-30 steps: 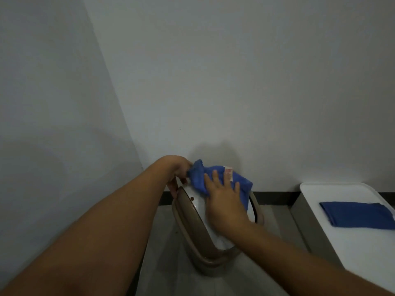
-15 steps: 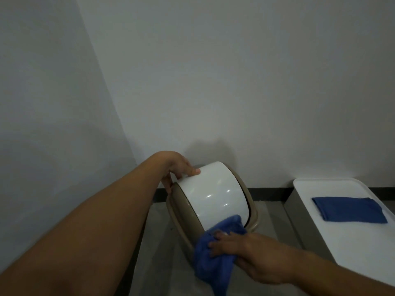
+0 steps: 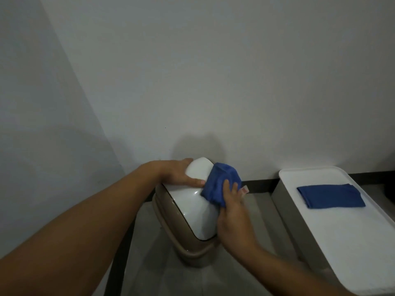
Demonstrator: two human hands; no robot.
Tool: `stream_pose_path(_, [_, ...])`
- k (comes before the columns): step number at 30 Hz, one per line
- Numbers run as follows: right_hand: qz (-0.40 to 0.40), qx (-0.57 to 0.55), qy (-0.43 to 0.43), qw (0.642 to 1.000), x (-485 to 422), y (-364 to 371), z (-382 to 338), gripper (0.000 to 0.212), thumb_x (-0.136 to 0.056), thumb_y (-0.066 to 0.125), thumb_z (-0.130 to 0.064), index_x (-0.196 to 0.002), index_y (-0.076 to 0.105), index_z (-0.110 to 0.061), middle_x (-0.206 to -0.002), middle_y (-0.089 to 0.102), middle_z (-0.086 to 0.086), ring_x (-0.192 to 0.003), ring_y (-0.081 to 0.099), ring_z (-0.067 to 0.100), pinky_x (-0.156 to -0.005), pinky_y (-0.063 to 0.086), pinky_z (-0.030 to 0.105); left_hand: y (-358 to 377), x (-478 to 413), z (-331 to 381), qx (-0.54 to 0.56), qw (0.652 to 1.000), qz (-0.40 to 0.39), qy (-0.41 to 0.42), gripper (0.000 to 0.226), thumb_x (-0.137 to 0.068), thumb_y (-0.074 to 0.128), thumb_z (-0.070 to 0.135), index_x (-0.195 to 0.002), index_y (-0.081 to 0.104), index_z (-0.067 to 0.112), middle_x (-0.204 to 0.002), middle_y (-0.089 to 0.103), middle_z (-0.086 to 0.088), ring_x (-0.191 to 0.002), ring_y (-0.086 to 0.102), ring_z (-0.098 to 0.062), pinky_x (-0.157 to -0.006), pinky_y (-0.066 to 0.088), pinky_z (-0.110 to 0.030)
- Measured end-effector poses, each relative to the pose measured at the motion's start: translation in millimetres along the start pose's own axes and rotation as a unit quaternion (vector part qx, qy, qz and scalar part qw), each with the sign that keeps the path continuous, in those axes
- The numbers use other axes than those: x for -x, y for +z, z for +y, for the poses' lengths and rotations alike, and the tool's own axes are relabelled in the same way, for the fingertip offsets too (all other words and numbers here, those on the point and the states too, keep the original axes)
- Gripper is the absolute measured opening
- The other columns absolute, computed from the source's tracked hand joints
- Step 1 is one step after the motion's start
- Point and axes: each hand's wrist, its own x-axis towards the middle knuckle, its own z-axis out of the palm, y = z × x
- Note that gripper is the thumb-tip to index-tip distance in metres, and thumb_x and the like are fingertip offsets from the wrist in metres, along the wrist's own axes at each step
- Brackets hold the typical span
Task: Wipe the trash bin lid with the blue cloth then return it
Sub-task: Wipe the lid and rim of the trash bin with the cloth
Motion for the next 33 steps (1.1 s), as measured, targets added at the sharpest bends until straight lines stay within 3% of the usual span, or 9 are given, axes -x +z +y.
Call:
stream_pose_path(7, [-0.009,-0.085,0.17,0.982,0.2,25.7,-18.1,0.064,-0.092,0.037,-0.004,-0.144,0.0,-0.012,-0.152,0.016,0.017,-0.139,0.018,0.034,-0.114,0.023,0.045,4.9,-2.1,3.1,0.002,0.999,0.036,-0.021,0.099,-0.073,0.058,0.065,-0.147,0.009,0.022,-0.15,0.033,-0.008,-0.132,0.038,-0.027,-0.102,0.029,-0.032])
stream_pose_path(10, [0.0,-0.125,0.241,0.962,-18.4,14.5,-17.1,0.052,-0.091,0.037,-0.007,-0.14,0.021,-0.009,-0.133,0.042,0.019,-0.121,0.042,0.035,-0.105,0.037,0.046,9.3,-5.1,7.3,0.032,0.996,0.065,-0.045,0.101,-0.072,0.057,0.066,-0.146,0.012,0.015,-0.149,0.034,-0.01,-0.13,0.039,-0.029,-0.104,0.032,-0.036])
stream_pose_path(16, [-0.018,-0.358,0.412,0.838,-57.7,-22.4,-20.8,0.034,-0.089,0.048,-0.031,-0.115,0.044,-0.007,-0.115,0.048,0.018,-0.104,0.047,0.034,-0.101,0.038,0.043,19.9,-12.6,20.3,0.118,0.975,0.138,-0.129,0.101,-0.075,0.058,0.062,-0.145,0.011,0.007,-0.152,0.027,-0.016,-0.134,0.033,-0.035,-0.109,0.028,-0.043])
stream_pose_path(19, [-0.035,-0.308,0.344,0.886,-58.2,-33.6,-24.0,0.036,-0.084,0.049,-0.044,-0.096,0.043,-0.011,-0.091,0.05,0.011,-0.082,0.048,0.029,-0.08,0.041,0.037,24.2,-12.4,22.2,0.148,0.966,0.151,-0.151,0.102,-0.075,0.058,0.061,-0.145,0.01,0.005,-0.153,0.024,-0.017,-0.135,0.03,-0.036,-0.109,0.026,-0.043])
stream_pose_path(21, [-0.018,-0.309,0.255,0.916,-49.5,-41.2,-21.7,0.03,-0.085,0.051,-0.04,-0.094,0.051,-0.012,-0.093,0.052,0.007,-0.09,0.051,0.028,-0.086,0.042,0.038,29.2,-8.1,23.8,0.159,0.96,0.161,-0.164,0.104,-0.075,0.058,0.063,-0.145,0.009,0.003,-0.153,0.021,-0.018,-0.136,0.028,-0.037,-0.109,0.026,-0.043])
stream_pose_path(23, [0.0,-0.354,0.231,0.906,-40.1,-55.6,-19.1,0.021,-0.088,0.052,-0.029,-0.08,0.056,-0.011,-0.097,0.056,0.01,-0.09,0.056,0.028,-0.089,0.046,0.04,34.3,-0.3,26.6,0.182,0.951,0.165,-0.187,0.107,-0.074,0.057,0.064,-0.145,0.006,0.002,-0.154,0.019,-0.019,-0.136,0.027,-0.039,-0.108,0.027,-0.045])
stream_pose_path(27, [0.069,-0.315,0.256,0.911,-59.2,-94.0,-20.1,0.027,-0.091,0.041,-0.014,-0.108,0.053,0.002,-0.117,0.058,0.02,-0.108,0.056,0.032,-0.095,0.046,0.041,42.4,15.2,37.9,0.217,0.934,0.146,-0.243,0.11,-0.073,0.053,0.069,-0.147,-0.003,0.008,-0.154,0.015,-0.019,-0.135,0.026,-0.044,-0.106,0.028,-0.057])
stream_pose_path(30, [0.108,-0.12,0.121,0.979,-70.6,-91.4,-30.7,0.032,-0.087,0.036,-0.009,-0.115,0.051,-0.008,-0.109,0.059,0.014,-0.101,0.056,0.031,-0.077,0.044,0.036,48.6,19.7,42.3,0.225,0.927,0.151,-0.26,0.111,-0.074,0.052,0.069,-0.147,-0.006,0.008,-0.154,0.016,-0.021,-0.133,0.027,-0.046,-0.106,0.028,-0.058])
stream_pose_path(33, [0.001,0.025,0.065,0.998,-59.4,-51.6,-25.2,0.042,-0.087,0.037,-0.007,-0.128,0.042,-0.01,-0.127,0.053,0.017,-0.113,0.05,0.035,-0.094,0.042,0.041,57.0,20.2,43.1,0.244,0.92,0.156,-0.263,0.111,-0.074,0.052,0.068,-0.146,-0.006,0.006,-0.152,0.02,-0.022,-0.131,0.031,-0.046,-0.105,0.031,-0.058])
